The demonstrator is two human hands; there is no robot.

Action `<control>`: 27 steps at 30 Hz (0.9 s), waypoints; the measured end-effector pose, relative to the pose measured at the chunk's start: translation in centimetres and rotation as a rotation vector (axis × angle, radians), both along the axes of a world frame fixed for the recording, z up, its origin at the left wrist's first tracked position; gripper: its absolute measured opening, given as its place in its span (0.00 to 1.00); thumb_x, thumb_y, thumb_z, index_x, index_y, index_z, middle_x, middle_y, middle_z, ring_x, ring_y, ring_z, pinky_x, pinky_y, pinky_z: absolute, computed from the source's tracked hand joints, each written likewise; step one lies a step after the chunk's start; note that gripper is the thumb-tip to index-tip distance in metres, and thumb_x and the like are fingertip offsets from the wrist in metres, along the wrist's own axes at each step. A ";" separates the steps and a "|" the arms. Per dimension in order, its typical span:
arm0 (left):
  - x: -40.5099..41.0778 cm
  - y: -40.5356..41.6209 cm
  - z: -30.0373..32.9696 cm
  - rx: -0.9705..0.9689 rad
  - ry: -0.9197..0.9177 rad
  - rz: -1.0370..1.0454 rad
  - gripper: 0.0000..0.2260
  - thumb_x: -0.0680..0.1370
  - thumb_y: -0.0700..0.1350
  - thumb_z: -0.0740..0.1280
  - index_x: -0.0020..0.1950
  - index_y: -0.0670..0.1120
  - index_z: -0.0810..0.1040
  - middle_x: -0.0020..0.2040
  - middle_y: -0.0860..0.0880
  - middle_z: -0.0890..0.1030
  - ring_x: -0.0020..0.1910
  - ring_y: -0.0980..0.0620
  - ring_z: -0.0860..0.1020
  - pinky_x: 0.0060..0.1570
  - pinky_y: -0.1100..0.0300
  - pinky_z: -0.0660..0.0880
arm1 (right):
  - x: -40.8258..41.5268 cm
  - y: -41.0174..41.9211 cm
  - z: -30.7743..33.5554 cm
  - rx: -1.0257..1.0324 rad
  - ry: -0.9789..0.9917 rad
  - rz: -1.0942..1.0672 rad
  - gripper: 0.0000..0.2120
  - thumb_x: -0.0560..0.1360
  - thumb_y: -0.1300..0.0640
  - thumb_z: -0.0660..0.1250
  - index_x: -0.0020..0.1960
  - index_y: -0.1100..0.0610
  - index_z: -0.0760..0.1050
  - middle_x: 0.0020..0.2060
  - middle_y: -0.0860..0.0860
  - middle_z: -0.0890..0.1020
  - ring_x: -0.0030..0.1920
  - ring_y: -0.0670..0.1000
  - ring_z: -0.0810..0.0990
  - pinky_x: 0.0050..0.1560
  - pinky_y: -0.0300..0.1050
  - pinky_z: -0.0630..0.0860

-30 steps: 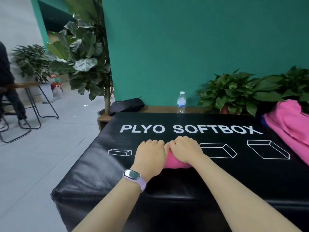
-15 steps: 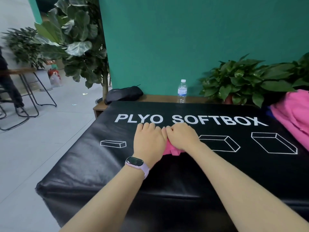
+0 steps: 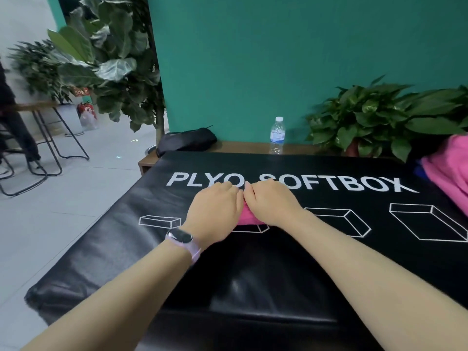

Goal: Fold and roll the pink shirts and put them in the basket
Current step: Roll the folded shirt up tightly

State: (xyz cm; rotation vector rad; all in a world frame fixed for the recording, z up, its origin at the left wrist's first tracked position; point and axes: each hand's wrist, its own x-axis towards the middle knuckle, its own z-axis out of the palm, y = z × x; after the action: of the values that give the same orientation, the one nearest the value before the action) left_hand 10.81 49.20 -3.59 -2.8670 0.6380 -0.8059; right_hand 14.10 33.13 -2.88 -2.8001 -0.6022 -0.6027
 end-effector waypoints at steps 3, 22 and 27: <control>-0.1 1.2 -0.6 -0.113 -0.015 -0.232 0.14 0.83 0.51 0.52 0.52 0.46 0.73 0.44 0.50 0.75 0.41 0.48 0.73 0.44 0.50 0.72 | 1.3 -0.7 1.6 0.016 0.047 0.040 0.26 0.83 0.45 0.50 0.28 0.53 0.65 0.30 0.51 0.72 0.35 0.56 0.73 0.39 0.50 0.65; 9.8 -7.4 -1.1 -0.149 -0.011 -0.293 0.22 0.66 0.67 0.65 0.50 0.53 0.76 0.37 0.56 0.76 0.36 0.55 0.77 0.34 0.59 0.71 | 5.8 -9.5 -0.1 0.498 0.152 -0.204 0.35 0.76 0.28 0.51 0.29 0.54 0.78 0.26 0.48 0.79 0.37 0.50 0.79 0.41 0.48 0.71; 8.7 -7.4 -0.5 -0.409 0.081 -0.193 0.21 0.66 0.70 0.67 0.50 0.57 0.74 0.40 0.57 0.77 0.37 0.57 0.76 0.41 0.56 0.76 | 5.0 -10.0 1.7 1.278 0.321 -0.083 0.35 0.77 0.28 0.49 0.46 0.51 0.86 0.44 0.47 0.87 0.49 0.46 0.84 0.50 0.44 0.73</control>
State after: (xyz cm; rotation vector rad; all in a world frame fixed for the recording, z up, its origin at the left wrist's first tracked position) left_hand 19.53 41.79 -4.09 -3.2559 0.8603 -0.9487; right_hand 19.14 23.13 -1.20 -1.6359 0.0284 -0.3273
